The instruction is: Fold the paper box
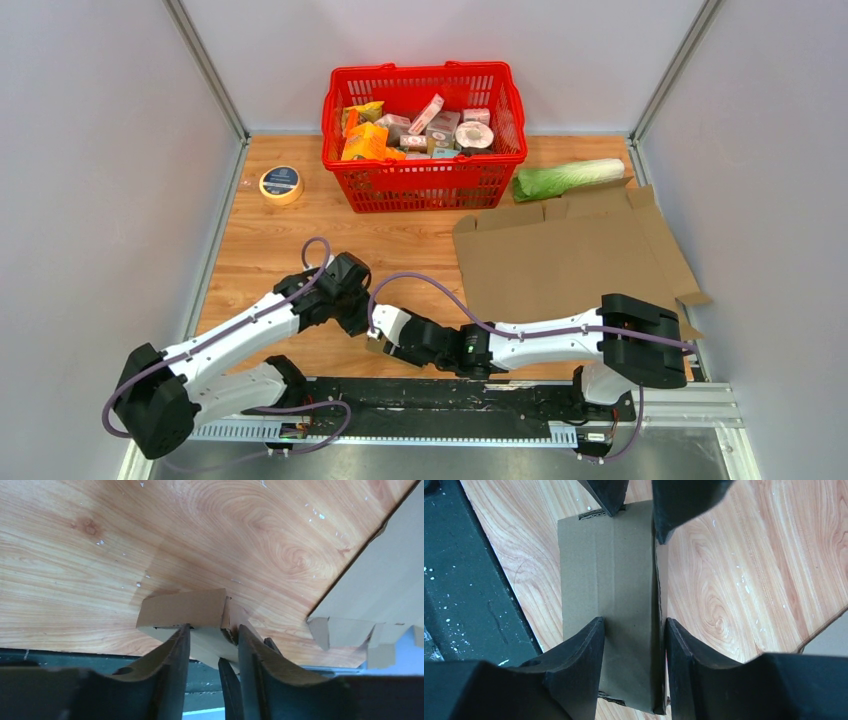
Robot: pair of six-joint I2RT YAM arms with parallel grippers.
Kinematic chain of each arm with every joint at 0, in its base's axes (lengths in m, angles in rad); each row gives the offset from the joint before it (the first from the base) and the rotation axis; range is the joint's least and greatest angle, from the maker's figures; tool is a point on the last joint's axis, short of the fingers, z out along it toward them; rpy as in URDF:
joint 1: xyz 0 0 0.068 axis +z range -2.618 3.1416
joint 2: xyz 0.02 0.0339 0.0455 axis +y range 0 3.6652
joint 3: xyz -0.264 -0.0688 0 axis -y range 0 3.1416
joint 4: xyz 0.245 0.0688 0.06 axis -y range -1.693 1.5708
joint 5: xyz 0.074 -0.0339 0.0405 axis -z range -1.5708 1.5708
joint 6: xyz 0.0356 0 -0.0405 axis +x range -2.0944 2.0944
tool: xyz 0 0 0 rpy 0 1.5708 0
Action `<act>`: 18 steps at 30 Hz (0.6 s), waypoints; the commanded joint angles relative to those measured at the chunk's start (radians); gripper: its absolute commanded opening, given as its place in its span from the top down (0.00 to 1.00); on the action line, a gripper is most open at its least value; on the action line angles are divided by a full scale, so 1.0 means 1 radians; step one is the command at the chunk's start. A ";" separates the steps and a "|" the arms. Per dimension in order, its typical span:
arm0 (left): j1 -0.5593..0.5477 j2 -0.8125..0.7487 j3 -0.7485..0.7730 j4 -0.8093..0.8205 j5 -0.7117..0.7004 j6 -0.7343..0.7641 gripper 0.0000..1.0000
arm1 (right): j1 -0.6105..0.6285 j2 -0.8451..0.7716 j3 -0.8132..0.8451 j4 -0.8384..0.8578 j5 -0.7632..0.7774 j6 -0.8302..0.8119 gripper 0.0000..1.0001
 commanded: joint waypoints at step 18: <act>0.006 -0.145 -0.201 0.141 -0.006 -0.018 0.81 | -0.351 -0.333 -0.117 -0.215 -0.626 0.517 0.05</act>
